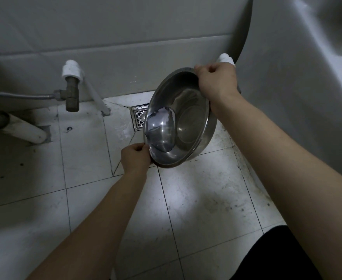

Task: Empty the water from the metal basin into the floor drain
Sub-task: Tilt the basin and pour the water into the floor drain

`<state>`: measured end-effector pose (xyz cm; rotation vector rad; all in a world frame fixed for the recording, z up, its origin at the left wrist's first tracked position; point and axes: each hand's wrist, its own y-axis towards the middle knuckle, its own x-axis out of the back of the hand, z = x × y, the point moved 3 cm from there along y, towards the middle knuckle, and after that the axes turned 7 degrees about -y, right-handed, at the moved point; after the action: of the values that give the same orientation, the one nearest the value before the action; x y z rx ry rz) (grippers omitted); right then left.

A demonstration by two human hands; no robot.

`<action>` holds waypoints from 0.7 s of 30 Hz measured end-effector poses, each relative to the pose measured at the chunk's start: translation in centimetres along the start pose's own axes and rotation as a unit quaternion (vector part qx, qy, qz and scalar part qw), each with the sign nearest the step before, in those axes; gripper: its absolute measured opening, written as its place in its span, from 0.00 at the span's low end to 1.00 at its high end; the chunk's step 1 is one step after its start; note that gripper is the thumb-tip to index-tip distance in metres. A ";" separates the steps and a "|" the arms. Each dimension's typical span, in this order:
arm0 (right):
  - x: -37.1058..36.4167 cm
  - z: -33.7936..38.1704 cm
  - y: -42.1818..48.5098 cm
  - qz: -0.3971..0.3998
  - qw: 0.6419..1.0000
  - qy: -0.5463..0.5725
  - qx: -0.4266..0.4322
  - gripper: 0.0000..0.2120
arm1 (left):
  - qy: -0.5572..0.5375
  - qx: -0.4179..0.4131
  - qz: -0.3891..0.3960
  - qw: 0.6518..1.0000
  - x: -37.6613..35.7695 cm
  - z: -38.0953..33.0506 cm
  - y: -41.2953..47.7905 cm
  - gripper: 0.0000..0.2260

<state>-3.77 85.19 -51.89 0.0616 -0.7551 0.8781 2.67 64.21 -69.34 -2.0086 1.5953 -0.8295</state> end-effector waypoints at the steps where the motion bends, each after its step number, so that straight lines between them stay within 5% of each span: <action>1: -0.1 -0.1 0.0 -0.001 1.000 0.000 0.001 0.19 | 0.000 -0.001 0.000 1.000 0.0 0.0 0.0 0.08; 10: -0.3 -0.4 0.5 0.009 1.000 0.001 0.001 0.13 | 0.005 0.001 0.001 1.000 0.0 -0.1 -0.1 0.07; 15: -0.2 -0.2 0.3 0.006 1.000 -0.007 0.003 0.12 | 0.012 -0.005 -0.006 1.000 0.0 -0.1 -0.2 0.17; 21: -0.4 -0.3 0.4 0.001 1.000 0.011 0.004 0.16 | 0.004 -0.001 0.001 1.000 0.0 -0.1 -0.2 0.10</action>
<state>-4.05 85.27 -52.42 0.0574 -0.7310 0.8823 2.73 64.22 -69.11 -2.0075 1.6026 -0.8355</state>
